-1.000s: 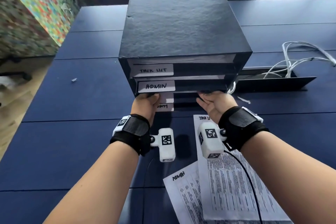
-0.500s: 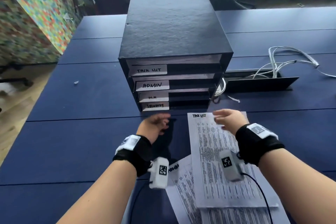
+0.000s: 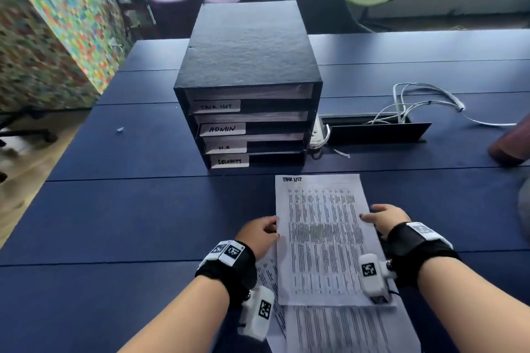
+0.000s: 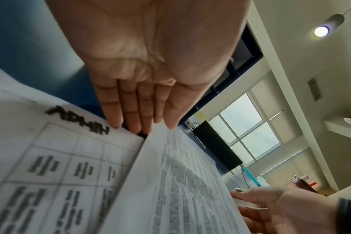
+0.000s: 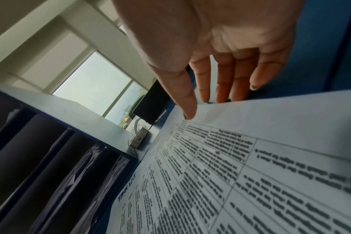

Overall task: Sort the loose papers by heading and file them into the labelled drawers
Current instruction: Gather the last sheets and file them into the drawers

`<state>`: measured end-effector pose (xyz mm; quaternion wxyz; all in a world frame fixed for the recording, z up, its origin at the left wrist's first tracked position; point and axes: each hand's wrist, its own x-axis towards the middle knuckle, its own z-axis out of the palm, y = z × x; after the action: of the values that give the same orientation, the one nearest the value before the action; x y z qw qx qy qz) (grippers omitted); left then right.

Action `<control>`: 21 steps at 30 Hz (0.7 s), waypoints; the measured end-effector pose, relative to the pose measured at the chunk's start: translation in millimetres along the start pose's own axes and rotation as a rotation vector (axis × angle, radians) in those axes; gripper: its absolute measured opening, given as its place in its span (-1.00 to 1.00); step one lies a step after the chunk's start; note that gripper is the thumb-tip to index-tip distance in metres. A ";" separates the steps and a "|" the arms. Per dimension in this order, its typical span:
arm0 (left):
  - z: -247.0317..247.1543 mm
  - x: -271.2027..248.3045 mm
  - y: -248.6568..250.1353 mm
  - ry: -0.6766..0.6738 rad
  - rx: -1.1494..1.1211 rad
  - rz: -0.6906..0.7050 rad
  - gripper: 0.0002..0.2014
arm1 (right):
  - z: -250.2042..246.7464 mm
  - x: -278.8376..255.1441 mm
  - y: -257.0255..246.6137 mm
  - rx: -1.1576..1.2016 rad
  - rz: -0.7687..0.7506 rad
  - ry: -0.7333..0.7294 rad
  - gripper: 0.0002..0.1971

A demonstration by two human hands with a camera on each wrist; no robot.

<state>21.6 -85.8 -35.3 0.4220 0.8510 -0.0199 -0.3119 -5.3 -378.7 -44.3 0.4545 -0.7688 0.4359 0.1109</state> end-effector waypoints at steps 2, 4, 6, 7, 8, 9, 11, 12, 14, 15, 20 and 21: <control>5.8 -4.6 4.4 0.026 0.044 0.004 -0.54 | -0.9 1.4 7.9 0.030 -0.016 -0.044 -0.56; 8.9 -10.5 7.7 0.060 0.021 0.006 -0.45 | -2.0 -3.6 11.5 0.022 -0.065 -0.031 -0.68; 11.8 -15.7 10.1 0.105 -0.063 0.021 -0.41 | -5.5 -8.0 13.8 -0.033 -0.128 -0.012 -0.78; 13.8 -18.5 11.7 0.122 -0.094 0.027 -0.41 | -7.6 -11.7 13.6 -0.059 -0.153 0.002 -0.81; 17.0 -21.2 13.6 0.138 -0.109 0.032 -0.42 | -9.9 -13.9 13.6 -0.081 -0.175 0.017 -0.84; 19.7 -22.9 15.3 0.141 -0.112 0.036 -0.47 | -11.6 -15.0 12.7 -0.101 -0.191 0.031 -0.87; 26.7 -25.3 16.2 0.106 -0.141 0.052 -0.64 | -16.0 -14.3 10.9 -0.150 -0.209 0.045 -0.94; 30.0 -27.1 17.1 0.084 -0.176 0.056 -0.75 | -19.2 -13.6 10.2 -0.182 -0.214 0.047 -0.95; 35.3 -29.8 16.7 0.086 -0.223 0.024 -0.91 | -27.5 -9.8 10.1 -0.223 -0.211 0.038 -0.98; 36.8 -30.5 15.5 0.104 -0.231 -0.010 -0.93 | -32.2 -8.6 11.0 -0.239 -0.205 0.029 -0.99; 43.4 -36.8 5.7 0.185 -0.398 -0.215 -0.85 | -50.3 5.9 41.5 -0.276 -0.108 -0.040 -0.84; 45.4 -38.1 4.4 0.195 -0.391 -0.229 -0.86 | -52.6 6.2 48.8 -0.283 -0.099 -0.053 -0.81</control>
<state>-32.9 -109.3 -32.9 0.5406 0.7759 0.1784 -0.2718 -51.1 -434.1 -47.6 0.3579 -0.8424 0.3654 0.1692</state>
